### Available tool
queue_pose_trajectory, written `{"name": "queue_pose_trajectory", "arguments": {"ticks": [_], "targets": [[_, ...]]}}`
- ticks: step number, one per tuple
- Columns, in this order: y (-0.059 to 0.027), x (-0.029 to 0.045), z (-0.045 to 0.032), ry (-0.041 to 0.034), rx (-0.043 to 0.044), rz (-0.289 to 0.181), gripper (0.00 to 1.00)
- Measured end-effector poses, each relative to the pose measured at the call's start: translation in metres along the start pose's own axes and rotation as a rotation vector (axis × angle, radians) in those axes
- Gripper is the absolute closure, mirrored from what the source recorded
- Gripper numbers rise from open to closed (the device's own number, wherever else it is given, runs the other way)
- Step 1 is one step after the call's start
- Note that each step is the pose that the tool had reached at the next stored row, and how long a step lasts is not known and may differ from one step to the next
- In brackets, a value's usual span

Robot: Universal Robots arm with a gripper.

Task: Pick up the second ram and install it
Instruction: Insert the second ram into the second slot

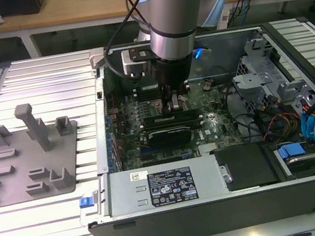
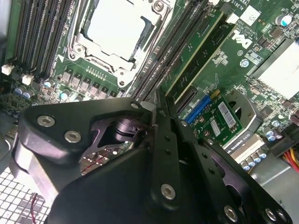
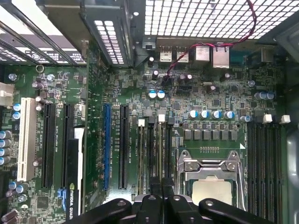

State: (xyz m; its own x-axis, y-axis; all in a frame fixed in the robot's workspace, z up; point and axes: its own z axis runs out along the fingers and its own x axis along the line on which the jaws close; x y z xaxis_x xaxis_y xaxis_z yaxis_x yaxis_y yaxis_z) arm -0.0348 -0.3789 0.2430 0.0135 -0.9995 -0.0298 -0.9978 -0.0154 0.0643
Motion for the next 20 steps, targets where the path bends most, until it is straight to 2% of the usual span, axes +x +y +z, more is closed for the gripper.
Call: {"name": "queue_pose_trajectory", "arguments": {"ticks": [7,13,20], "targets": [[-0.0003,0.0002,0.0050,-0.0007,0.0025,0.000,0.91],[-0.0003,0.0002,0.0053,-0.0009,0.0026,0.004,0.91],[-0.0002,0.0003,0.0053,-0.0053,0.0031,0.022,0.91]]}}
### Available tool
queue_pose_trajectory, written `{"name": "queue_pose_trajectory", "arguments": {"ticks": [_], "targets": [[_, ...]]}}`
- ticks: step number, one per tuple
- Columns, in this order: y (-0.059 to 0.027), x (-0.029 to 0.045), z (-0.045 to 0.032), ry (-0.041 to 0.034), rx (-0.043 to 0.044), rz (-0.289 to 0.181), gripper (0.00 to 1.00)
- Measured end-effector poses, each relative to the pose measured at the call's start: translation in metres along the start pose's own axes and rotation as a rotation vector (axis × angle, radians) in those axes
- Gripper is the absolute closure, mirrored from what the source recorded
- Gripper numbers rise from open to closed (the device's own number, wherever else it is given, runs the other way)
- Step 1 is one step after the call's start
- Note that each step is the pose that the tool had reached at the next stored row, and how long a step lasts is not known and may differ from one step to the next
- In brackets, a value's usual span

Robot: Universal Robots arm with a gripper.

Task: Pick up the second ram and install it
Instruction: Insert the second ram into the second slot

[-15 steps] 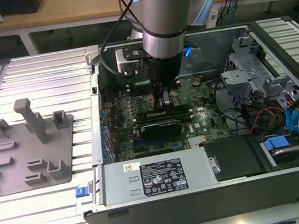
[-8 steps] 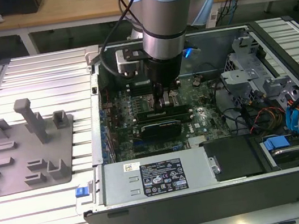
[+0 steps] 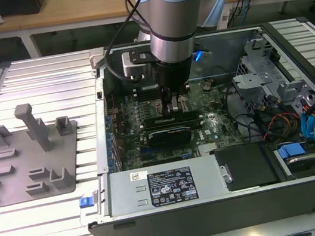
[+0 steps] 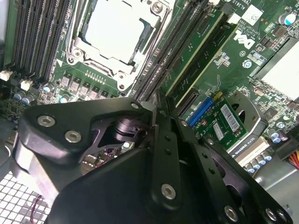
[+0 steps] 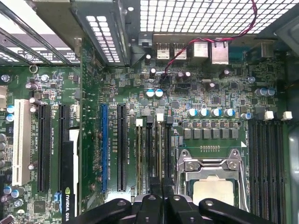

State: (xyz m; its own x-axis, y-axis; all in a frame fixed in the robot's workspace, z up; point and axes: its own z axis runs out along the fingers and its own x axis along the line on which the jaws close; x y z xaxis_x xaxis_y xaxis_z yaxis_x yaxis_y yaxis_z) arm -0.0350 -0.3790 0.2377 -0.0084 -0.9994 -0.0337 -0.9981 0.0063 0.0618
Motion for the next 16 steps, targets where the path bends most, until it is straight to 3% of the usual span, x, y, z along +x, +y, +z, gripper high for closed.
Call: {"name": "queue_pose_trajectory", "arguments": {"ticks": [2,16], "targets": [[0.0001,-0.0001,0.0003,-0.0034,0.0017,0.000,0.91],[0.0007,0.0000,0.0011,-0.0052,0.0031,0.000,0.91]]}}
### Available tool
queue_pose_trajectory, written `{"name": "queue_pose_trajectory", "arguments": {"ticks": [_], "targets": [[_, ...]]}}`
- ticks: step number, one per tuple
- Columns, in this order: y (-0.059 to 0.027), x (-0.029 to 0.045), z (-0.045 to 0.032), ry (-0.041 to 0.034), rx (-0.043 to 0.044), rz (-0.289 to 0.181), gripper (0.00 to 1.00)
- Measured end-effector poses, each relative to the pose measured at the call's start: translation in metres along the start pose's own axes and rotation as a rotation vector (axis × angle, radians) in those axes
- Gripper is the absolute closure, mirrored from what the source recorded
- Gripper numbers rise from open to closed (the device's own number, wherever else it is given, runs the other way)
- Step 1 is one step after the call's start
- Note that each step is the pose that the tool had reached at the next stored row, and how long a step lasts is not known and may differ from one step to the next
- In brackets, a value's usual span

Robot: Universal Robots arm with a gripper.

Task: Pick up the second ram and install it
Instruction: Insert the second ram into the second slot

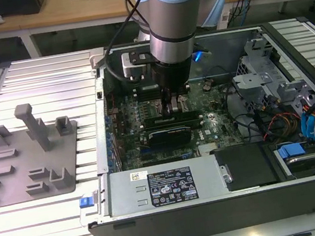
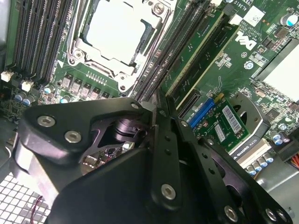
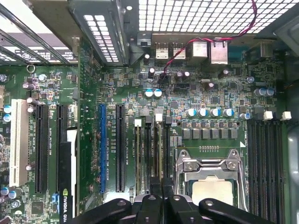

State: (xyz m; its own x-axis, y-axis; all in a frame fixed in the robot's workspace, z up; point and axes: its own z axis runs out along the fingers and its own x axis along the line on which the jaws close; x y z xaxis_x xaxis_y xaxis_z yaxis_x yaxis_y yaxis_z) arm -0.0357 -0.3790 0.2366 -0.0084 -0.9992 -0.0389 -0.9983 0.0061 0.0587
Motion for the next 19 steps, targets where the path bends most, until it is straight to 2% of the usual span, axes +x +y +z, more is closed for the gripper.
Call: {"name": "queue_pose_trajectory", "arguments": {"ticks": [3,4,5,6,7,8,10,12,18,19], "targets": [[0.0000,0.0000,-0.0004,-0.0017,-0.0001,0.000,0.91],[0.0000,0.0001,-0.0005,-0.0101,0.0001,-0.001,0.91],[0.0000,0.0000,-0.0003,-0.0117,0.0002,-0.001,0.91],[0.0000,0.0001,-0.0002,-0.0098,0.0003,-0.001,0.91],[0.0000,0.0003,-0.0003,-0.0021,0.0003,0.000,0.91],[0.0000,0.0003,-0.0003,0.0013,0.0003,0.000,0.91],[0.0000,0.0003,-0.0003,0.0018,0.0003,0.000,0.91],[0.0001,0.0003,0.0000,-0.0128,0.0006,-0.001,0.91],[0.0000,0.0007,0.0000,-0.0098,0.0006,-0.001,0.91],[0.0000,0.0007,0.0001,-0.0071,0.0006,-0.001,0.91]]}}
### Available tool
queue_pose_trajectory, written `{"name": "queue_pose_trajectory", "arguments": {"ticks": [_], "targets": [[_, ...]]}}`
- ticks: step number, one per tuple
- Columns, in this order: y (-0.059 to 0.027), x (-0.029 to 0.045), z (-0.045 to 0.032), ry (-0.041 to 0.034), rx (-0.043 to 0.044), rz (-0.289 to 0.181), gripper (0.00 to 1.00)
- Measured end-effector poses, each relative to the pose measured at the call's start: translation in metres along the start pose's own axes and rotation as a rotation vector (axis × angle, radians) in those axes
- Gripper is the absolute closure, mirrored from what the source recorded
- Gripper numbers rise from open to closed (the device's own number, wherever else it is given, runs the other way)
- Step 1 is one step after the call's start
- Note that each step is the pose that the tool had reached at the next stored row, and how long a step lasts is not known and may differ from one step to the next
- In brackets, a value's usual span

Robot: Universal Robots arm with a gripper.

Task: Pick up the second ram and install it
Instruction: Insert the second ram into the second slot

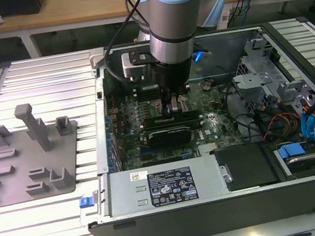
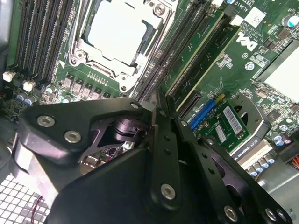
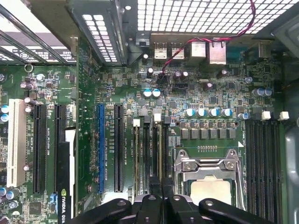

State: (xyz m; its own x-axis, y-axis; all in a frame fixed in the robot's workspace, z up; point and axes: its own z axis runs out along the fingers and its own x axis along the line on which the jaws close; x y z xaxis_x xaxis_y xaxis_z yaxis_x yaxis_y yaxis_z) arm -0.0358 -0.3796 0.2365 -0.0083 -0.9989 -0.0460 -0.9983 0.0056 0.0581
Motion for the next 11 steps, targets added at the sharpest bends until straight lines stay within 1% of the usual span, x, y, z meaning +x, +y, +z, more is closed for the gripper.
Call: {"name": "queue_pose_trajectory", "arguments": {"ticks": [2,4,11], "targets": [[0.0000,0.0000,-0.0001,0.0007,0.0000,0.000,0.91],[0.0001,0.0001,0.0010,0.0002,0.0002,0.000,0.91],[0.0001,0.0001,0.0012,-0.0009,0.0003,0.005,0.91]]}}
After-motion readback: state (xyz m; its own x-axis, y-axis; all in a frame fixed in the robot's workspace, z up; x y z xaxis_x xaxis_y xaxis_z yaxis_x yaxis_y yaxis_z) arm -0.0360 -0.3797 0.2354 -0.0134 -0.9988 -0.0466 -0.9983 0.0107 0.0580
